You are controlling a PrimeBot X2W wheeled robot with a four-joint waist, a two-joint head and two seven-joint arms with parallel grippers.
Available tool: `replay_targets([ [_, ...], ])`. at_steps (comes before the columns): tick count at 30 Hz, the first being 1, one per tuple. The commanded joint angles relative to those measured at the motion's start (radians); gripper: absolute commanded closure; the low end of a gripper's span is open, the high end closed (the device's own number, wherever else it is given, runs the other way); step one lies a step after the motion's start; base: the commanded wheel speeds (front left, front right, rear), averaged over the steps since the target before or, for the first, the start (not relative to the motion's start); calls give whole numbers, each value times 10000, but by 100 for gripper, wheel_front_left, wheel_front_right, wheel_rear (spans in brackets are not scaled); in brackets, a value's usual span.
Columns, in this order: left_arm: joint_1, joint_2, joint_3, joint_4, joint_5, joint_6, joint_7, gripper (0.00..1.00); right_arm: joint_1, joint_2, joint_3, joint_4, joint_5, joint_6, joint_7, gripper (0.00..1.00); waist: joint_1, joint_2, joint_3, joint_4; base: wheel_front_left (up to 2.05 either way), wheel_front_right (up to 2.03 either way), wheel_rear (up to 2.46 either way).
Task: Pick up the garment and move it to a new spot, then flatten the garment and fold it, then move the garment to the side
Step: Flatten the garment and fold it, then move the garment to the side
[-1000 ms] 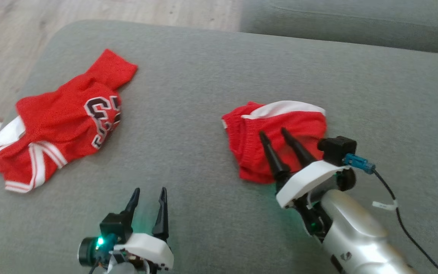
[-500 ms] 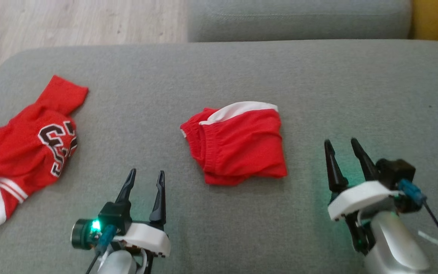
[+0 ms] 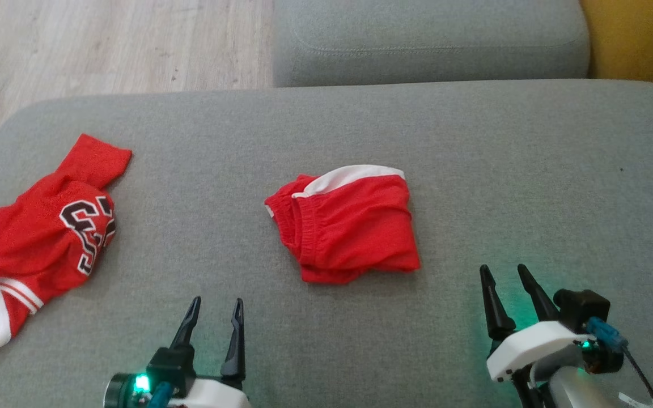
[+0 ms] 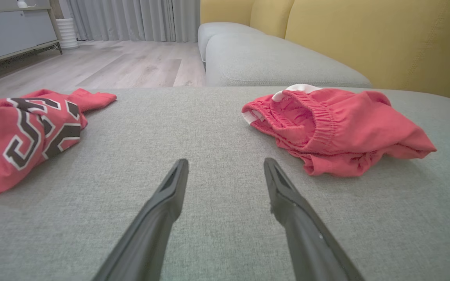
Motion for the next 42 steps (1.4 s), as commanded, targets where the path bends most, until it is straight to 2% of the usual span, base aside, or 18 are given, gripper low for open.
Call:
replay_targets([
  [1,-360,70,229,-367,85,9,-97,0,-358,42,265,-277,56,-7,-137,0,1,-1,107,74,0,0,0],
  [8,-715,70,-87,-481,17,-26,-97,0,-1114,42,555,-333,282,-7,-137,0,1,-1,645,460,0,0,0],
  [14,-1112,70,-773,-427,-351,-43,-97,0,-2392,42,907,26,670,-7,-137,0,1,-1,1263,1397,0,0,0],
  [18,-1167,70,-981,-332,-448,8,-97,0,-2938,43,881,1073,569,-7,-137,0,1,-1,1483,1947,0,0,0],
  [22,-1162,70,-935,-278,-486,57,-97,0,-3187,43,1049,2880,619,-7,-134,0,1,-1,1573,2253,0,0,0],
  [23,-1163,70,-919,-283,-483,59,-97,0,-3244,43,1106,3107,701,-7,-135,5,1,-1,1586,2262,0,0,0],
  [24,-1166,70,-904,-293,-482,68,-97,0,-3306,43,1149,3271,750,-7,-135,49,1,-1,1603,2257,0,0,0],
  [25,-1178,70,-885,-311,-469,72,-97,0,-3372,43,1164,3356,800,-7,-135,100,1,-1,1622,2224,0,0,0],
  [28,-1235,70,-817,-378,-413,61,-97,0,-3504,43,1062,3186,796,-7,-136,100,1,-1,1619,1975,0,0,0],
  [32,-1264,70,-685,-419,-265,-33,-97,0,-3443,43,875,2723,519,-7,-136,100,1,-1,1455,1169,0,0,0],
  [35,-1293,70,-588,-434,-156,-145,-97,0,-3281,43,897,2392,447,-7,-136,100,1,-1,1266,230,0,0,0],
  [42,-1627,70,-786,-538,-120,-406,-97,0,-2982,43,1354,1888,578,-7,-137,100,1,-1,1145,-2473,0,0,0],
])
